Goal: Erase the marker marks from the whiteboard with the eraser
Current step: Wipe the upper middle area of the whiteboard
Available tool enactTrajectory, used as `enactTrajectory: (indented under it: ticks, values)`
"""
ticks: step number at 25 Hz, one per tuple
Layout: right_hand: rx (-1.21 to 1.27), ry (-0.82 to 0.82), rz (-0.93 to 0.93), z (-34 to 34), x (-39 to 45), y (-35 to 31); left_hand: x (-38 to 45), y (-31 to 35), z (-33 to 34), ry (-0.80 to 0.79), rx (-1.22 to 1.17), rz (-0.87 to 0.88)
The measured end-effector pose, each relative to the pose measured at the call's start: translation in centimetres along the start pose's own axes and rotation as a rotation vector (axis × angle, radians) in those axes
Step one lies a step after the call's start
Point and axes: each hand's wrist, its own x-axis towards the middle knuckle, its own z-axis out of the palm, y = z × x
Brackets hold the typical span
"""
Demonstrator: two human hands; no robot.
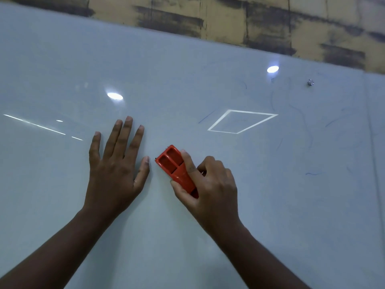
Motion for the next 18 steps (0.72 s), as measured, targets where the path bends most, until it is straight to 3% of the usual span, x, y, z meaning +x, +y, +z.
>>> enactTrajectory:
  ticks: [2, 6, 10, 14, 16, 18]
  values:
    - [-0.033, 0.039, -0.038, 0.1, 1.9, 2.1, 0.2, 0.0, 0.0, 0.024, 0.008, 0.004]
    - [-0.039, 0.159, 0.116, -0.3, 5.3, 7.5, 0.6, 0.2, 0.0, 0.062, 0.044, 0.01]
    - [-0.023, 0.319, 0.431, -1.0, 7.0, 12.7, 3.3, -0.5, -0.1, 0.078, 0.069, 0.036]
    - [0.086, 0.475, 0.72, -0.2, 8.2, 12.8, 8.6, -1.8, 0.7, 0.053, 0.083, 0.078]
    - [0.107, 0.486, 0.695, 0.4, 8.4, 11.3, 9.6, -1.7, 1.5, 0.034, 0.074, 0.062]
    - [0.122, 0.442, 0.531, 1.2, 8.5, 9.1, 9.8, -1.4, 2.0, 0.035, 0.072, 0.042]
